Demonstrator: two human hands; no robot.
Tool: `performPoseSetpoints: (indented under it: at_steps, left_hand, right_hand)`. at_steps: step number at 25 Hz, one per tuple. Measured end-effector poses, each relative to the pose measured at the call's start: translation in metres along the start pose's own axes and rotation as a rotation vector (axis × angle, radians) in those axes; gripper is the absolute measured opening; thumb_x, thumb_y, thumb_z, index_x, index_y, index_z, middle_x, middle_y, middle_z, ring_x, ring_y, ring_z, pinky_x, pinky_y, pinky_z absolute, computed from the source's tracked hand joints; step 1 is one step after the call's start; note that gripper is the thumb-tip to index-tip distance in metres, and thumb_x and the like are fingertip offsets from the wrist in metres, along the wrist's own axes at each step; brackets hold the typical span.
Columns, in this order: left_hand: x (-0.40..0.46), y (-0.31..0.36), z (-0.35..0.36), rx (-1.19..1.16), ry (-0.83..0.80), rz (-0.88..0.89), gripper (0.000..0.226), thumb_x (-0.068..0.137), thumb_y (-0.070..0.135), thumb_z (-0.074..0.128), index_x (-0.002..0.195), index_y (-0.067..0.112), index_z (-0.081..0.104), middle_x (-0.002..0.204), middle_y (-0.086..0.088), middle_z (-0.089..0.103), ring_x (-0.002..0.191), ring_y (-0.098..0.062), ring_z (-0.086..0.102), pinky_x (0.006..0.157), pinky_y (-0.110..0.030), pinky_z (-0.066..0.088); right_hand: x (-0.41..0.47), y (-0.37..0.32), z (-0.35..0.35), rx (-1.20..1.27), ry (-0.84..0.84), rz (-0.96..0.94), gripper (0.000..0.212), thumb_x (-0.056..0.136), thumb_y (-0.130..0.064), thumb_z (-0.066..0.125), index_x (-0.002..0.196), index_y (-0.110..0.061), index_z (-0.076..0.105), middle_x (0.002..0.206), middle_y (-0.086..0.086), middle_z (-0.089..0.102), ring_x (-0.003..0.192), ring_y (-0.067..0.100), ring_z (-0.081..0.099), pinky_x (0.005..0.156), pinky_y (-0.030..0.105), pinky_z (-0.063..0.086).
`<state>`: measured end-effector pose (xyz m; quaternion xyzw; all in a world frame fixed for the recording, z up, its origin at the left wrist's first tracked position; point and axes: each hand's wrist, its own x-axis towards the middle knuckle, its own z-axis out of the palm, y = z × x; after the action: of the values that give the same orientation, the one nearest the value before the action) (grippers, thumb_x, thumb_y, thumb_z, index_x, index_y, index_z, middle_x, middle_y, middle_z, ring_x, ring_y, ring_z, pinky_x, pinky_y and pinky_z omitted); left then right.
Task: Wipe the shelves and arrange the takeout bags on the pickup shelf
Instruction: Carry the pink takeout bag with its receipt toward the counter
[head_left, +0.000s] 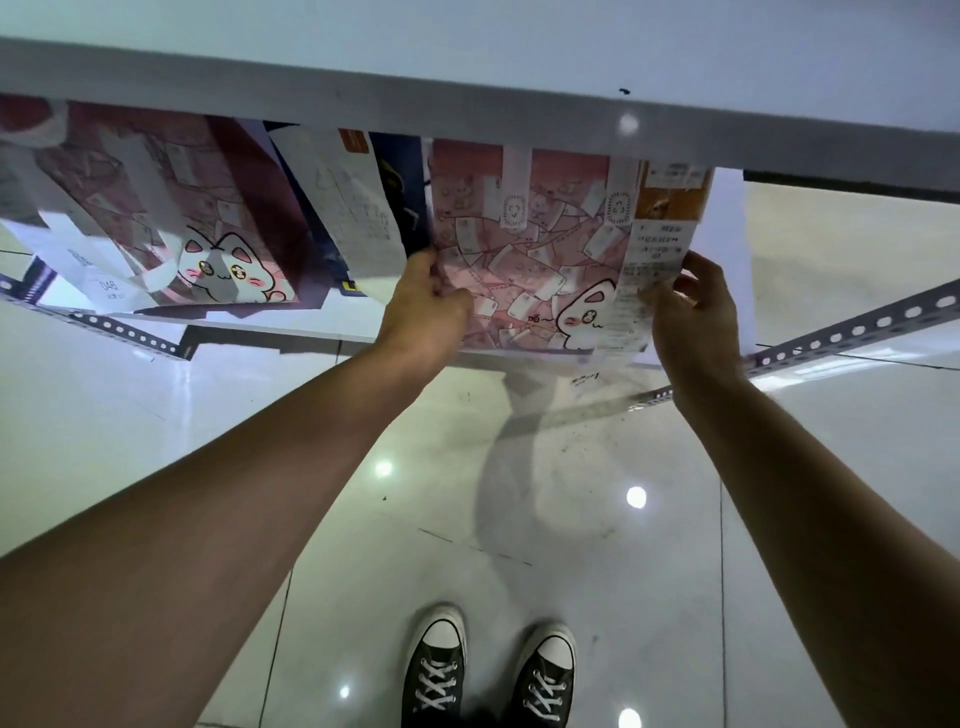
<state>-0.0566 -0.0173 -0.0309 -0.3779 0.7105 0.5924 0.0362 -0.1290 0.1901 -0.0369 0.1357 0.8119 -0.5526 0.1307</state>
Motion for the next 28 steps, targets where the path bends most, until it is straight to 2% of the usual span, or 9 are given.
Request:
performPoseSetpoints:
  at_steps: [2, 4, 6, 8, 12, 16, 20, 24, 28]
  left_hand:
    - [-0.021, 0.003, 0.0, -0.017, 0.01, 0.012, 0.05, 0.091, -0.005, 0.051, 0.134, 0.02, 0.052, 0.104, 0.002, 0.063, 0.063, 0.006, 0.068, 0.052, -0.006, 0.047]
    - [-0.044, 0.004, -0.004, 0.02, 0.009, 0.032, 0.049, 0.089, -0.005, 0.053, 0.131, 0.022, 0.054, 0.099, 0.006, 0.063, 0.084, -0.002, 0.067, 0.07, -0.018, 0.055]
    - [-0.064, 0.004, -0.008, 0.055, -0.039, 0.03, 0.048, 0.089, -0.001, 0.057, 0.129, 0.025, 0.053, 0.109, 0.001, 0.066, 0.1, -0.013, 0.063, 0.085, -0.031, 0.056]
    - [-0.083, 0.005, -0.013, 0.074, -0.073, -0.015, 0.047, 0.089, 0.004, 0.062, 0.126, 0.031, 0.051, 0.114, 0.001, 0.067, 0.103, -0.015, 0.064, 0.084, -0.036, 0.056]
    - [-0.136, 0.013, -0.02, 0.149, -0.121, 0.008, 0.046, 0.087, 0.007, 0.065, 0.127, 0.028, 0.057, 0.105, 0.014, 0.064, 0.1, -0.004, 0.06, 0.069, -0.021, 0.048]
    - [-0.194, 0.037, -0.024, 0.176, -0.18, -0.003, 0.046, 0.091, 0.007, 0.059, 0.129, 0.031, 0.053, 0.106, 0.008, 0.063, 0.101, -0.014, 0.064, 0.082, -0.035, 0.057]
    - [-0.253, 0.078, -0.016, 0.222, -0.255, 0.076, 0.047, 0.093, 0.007, 0.059, 0.132, 0.031, 0.051, 0.107, 0.009, 0.062, 0.1, -0.011, 0.065, 0.066, -0.017, 0.05]
    - [-0.31, 0.131, 0.004, 0.208, -0.338, 0.114, 0.054, 0.095, 0.01, 0.06, 0.144, 0.027, 0.045, 0.127, -0.004, 0.058, 0.109, -0.018, 0.063, 0.07, -0.017, 0.05]
    - [-0.362, 0.192, 0.028, 0.187, -0.424, 0.225, 0.05, 0.095, 0.01, 0.057, 0.139, 0.032, 0.048, 0.126, -0.008, 0.057, 0.101, -0.012, 0.063, 0.059, -0.01, 0.051]
  right_hand:
    - [-0.018, 0.0, -0.01, 0.004, 0.027, 0.037, 0.038, 0.102, -0.014, 0.05, 0.138, -0.023, 0.05, 0.118, -0.009, 0.066, 0.086, -0.003, 0.067, 0.054, 0.007, 0.049]
    - [-0.04, 0.002, -0.019, 0.036, 0.035, 0.057, 0.036, 0.101, -0.011, 0.048, 0.134, -0.024, 0.052, 0.108, -0.012, 0.067, 0.074, -0.008, 0.069, 0.053, 0.011, 0.052]
    - [-0.064, 0.0, -0.029, 0.057, 0.038, 0.08, 0.035, 0.1, -0.01, 0.047, 0.132, -0.023, 0.054, 0.11, -0.008, 0.069, 0.081, -0.002, 0.069, 0.062, 0.023, 0.057]
    - [-0.09, -0.003, -0.039, 0.099, 0.043, 0.122, 0.036, 0.099, -0.011, 0.049, 0.132, -0.025, 0.056, 0.11, -0.009, 0.069, 0.088, 0.001, 0.067, 0.068, 0.029, 0.057]
    - [-0.15, -0.008, -0.069, 0.182, 0.054, 0.244, 0.038, 0.102, -0.014, 0.051, 0.138, -0.026, 0.052, 0.11, -0.01, 0.066, 0.091, 0.004, 0.065, 0.073, 0.035, 0.058]
    - [-0.203, -0.021, -0.112, 0.232, 0.097, 0.315, 0.037, 0.104, -0.013, 0.049, 0.138, -0.026, 0.05, 0.11, -0.011, 0.064, 0.093, 0.006, 0.067, 0.068, 0.031, 0.058]
    - [-0.247, -0.051, -0.169, 0.256, 0.191, 0.327, 0.04, 0.104, -0.015, 0.049, 0.143, -0.025, 0.048, 0.121, -0.006, 0.062, 0.094, 0.005, 0.064, 0.075, 0.039, 0.057]
    - [-0.286, -0.089, -0.237, 0.315, 0.315, 0.302, 0.042, 0.104, -0.015, 0.049, 0.145, -0.025, 0.049, 0.119, -0.009, 0.063, 0.093, 0.003, 0.065, 0.066, 0.026, 0.051]
    - [-0.317, -0.123, -0.302, 0.392, 0.408, 0.281, 0.044, 0.104, -0.012, 0.046, 0.146, -0.023, 0.049, 0.125, -0.004, 0.065, 0.098, 0.005, 0.066, 0.067, 0.026, 0.054]
